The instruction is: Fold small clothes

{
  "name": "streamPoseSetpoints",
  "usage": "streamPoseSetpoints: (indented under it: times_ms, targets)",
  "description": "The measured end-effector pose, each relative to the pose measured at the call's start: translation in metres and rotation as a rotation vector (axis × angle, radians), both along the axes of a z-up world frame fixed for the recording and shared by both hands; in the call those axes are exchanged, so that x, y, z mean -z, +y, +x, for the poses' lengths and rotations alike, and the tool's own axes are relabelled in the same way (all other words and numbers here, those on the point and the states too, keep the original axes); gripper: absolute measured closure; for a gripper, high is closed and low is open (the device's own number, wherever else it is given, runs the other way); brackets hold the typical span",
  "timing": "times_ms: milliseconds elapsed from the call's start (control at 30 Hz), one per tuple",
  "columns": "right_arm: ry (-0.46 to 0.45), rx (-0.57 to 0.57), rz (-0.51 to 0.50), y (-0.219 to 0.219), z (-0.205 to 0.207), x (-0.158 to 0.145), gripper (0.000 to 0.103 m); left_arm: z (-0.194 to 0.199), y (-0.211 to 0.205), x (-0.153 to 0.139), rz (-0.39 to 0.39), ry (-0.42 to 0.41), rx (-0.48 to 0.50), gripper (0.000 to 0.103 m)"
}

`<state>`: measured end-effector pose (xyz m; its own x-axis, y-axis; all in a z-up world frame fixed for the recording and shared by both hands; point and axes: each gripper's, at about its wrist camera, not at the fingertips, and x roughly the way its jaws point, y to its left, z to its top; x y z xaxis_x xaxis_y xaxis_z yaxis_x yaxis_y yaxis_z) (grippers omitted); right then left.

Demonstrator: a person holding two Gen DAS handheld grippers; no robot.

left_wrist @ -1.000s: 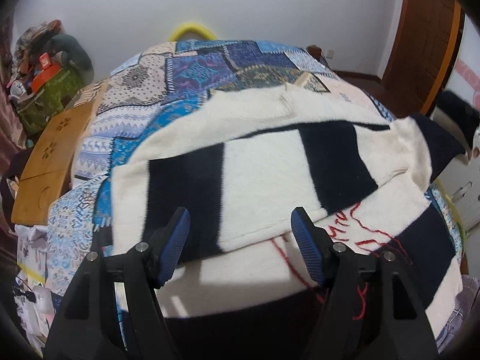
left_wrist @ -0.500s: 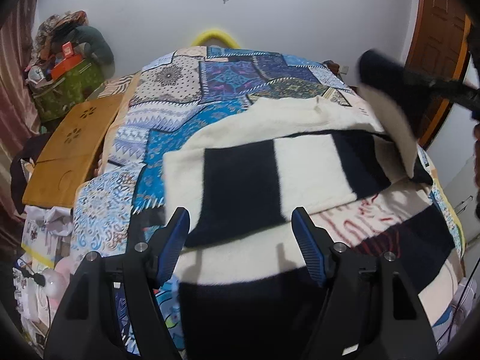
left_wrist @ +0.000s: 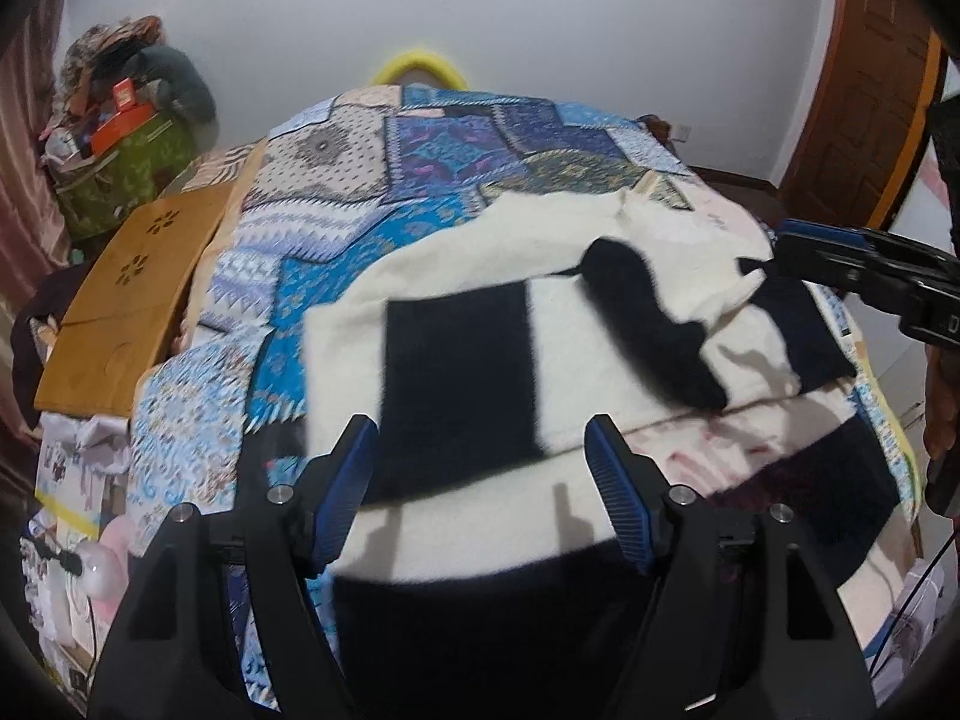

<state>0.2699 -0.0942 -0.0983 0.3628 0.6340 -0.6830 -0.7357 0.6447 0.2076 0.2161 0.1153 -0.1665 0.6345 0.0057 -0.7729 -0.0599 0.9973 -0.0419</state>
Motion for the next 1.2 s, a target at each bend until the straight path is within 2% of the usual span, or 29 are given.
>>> streamPoseSetpoints:
  times_ms: [133,200,367,533,633,733,800,833,900,933,1000,1200]
  targets:
    - [-0.028,0.105,-0.043,-0.048,0.012,0.001,0.059,0.017,-0.029,-0.009,0.008,-0.018,0.055,0.024]
    - [-0.019,0.149,-0.066,-0.066,0.019,0.006,0.059,0.026,-0.044,-0.011,0.020,-0.018,0.088,0.019]
    - [0.024,0.244,-0.128,-0.110,0.031,0.035,0.059,0.060,-0.094,0.002,0.075,0.022,0.188,0.017]
    - [0.105,0.282,-0.155,-0.129,0.038,0.070,0.058,0.100,-0.136,0.030,0.235,0.083,0.230,0.017]
    - [0.147,0.280,-0.152,-0.130,0.039,0.085,0.058,0.120,-0.148,0.044,0.300,0.106,0.240,0.017]
    - [0.149,0.276,-0.152,-0.129,0.037,0.090,0.057,0.134,-0.149,0.054,0.347,0.115,0.216,0.018]
    - [0.146,0.272,-0.150,-0.129,0.036,0.090,0.056,0.139,-0.145,0.055,0.310,0.120,0.219,0.041]
    - [0.149,0.272,-0.145,-0.130,0.036,0.090,0.056,0.141,-0.137,0.053,0.272,0.122,0.206,0.047]
    - [0.155,0.272,-0.142,-0.131,0.036,0.091,0.056,0.140,-0.126,0.047,0.248,0.105,0.164,0.070]
    - [0.157,0.270,-0.141,-0.133,0.037,0.092,0.056,0.138,-0.118,0.043,0.232,0.091,0.143,0.074]
    - [0.162,0.269,-0.144,-0.133,0.038,0.094,0.056,0.130,-0.094,0.033,0.183,0.069,0.085,0.091]
    - [0.160,0.272,-0.155,-0.132,0.038,0.093,0.056,0.096,-0.028,0.016,0.072,0.049,-0.024,0.091]
